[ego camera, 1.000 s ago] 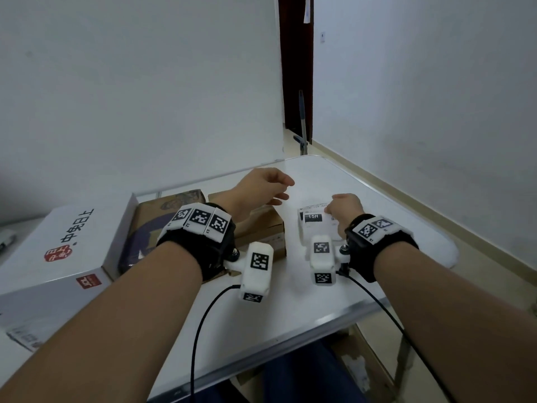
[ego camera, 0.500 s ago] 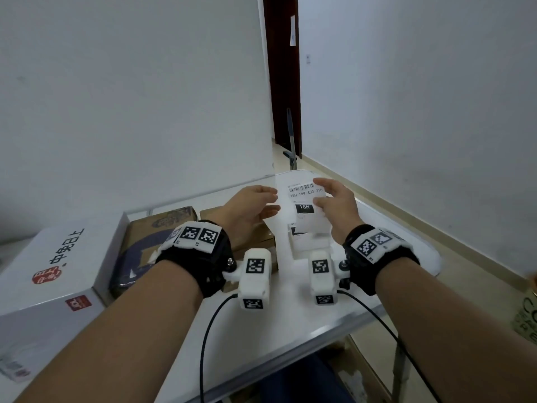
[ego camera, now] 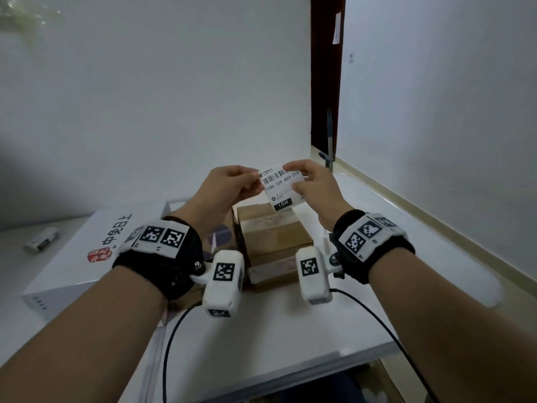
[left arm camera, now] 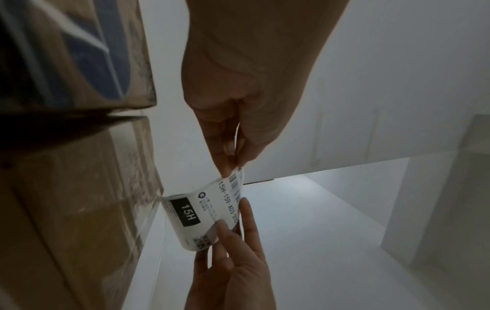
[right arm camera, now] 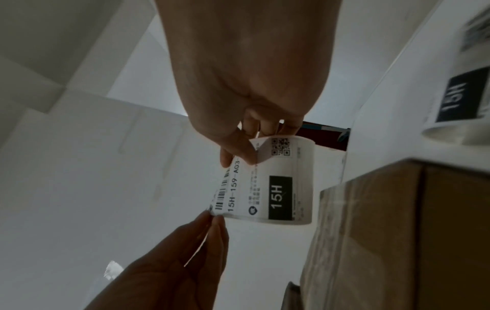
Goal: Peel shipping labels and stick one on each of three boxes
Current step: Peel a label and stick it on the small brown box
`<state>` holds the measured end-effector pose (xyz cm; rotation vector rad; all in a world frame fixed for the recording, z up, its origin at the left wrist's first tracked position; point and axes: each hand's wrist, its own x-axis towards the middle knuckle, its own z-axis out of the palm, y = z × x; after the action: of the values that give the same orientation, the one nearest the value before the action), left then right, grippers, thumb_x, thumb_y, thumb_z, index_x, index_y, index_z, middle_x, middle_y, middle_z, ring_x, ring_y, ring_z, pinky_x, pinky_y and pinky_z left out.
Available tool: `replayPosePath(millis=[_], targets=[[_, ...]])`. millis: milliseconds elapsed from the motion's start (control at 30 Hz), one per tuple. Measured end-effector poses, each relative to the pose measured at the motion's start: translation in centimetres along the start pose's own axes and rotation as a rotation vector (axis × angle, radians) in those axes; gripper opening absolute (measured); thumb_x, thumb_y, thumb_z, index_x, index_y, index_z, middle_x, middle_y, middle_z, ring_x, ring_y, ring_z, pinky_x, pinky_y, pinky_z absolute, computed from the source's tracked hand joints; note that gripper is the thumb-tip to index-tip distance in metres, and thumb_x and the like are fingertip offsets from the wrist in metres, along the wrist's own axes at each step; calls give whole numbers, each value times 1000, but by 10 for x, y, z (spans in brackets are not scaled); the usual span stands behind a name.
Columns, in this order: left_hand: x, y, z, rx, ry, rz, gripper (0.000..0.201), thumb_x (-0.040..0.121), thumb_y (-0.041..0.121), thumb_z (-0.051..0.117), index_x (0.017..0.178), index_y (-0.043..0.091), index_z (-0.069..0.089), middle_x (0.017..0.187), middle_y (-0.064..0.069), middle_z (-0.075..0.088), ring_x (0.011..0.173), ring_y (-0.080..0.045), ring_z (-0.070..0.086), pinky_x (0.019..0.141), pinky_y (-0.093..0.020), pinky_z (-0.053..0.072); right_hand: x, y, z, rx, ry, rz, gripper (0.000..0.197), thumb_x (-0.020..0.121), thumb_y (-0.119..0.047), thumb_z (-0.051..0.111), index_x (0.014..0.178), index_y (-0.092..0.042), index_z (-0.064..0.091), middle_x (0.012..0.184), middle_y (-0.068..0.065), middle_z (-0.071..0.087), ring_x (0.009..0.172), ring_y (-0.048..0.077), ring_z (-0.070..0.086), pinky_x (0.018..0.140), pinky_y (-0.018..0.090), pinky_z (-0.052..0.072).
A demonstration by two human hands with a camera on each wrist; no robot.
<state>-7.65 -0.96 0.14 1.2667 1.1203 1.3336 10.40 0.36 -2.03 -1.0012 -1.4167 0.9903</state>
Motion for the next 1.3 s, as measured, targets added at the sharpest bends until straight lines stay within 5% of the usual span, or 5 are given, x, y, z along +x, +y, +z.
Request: replayPosePath(millis=[133,233,467,700,1300], targets=[[-5,8,-18,31,61,39,8,89,4,63,90,-4,66,100,-28,63,81,-22,68,73,-22,59,10,-11,21,-241,85,-120,32,87,4,54,102,-20,68,120,0,55,106,13,52,64,2,43],[-8,14,-26,47,88,88,10,90,5,62,93,-4,65,94,-22,65,85,-24,67,78,-24,59,13,-26,38,-178,75,-147,18,86,-3,59,90,-18,67,109,3,64,97,17,63,68,18,51],[-13,7,-33,-28,-12,59,12,91,5,60,98,-2,68,85,-12,71,82,-18,69,79,-21,56,6,-28,67,-171,-47,-76,22,87,-13,63,108,-10,70,95,5,72,75,12,65,62,18,53],[-18,-2,-36,-79,-70,-22,21,92,-2,56,109,-11,62,99,-21,67,88,-21,68,83,-23,57,-1,-19,69,-162,-50,-82,21,84,-10,64,103,-12,74,101,3,74,96,13,68,88,31,56],[-39,-2,-29,20,-25,45,15,91,2,59,78,1,66,93,-24,64,92,-26,64,85,-26,57,-14,-8,65,-192,-39,-120,17,87,-14,63,102,-15,72,95,-1,73,92,9,67,85,29,56]])
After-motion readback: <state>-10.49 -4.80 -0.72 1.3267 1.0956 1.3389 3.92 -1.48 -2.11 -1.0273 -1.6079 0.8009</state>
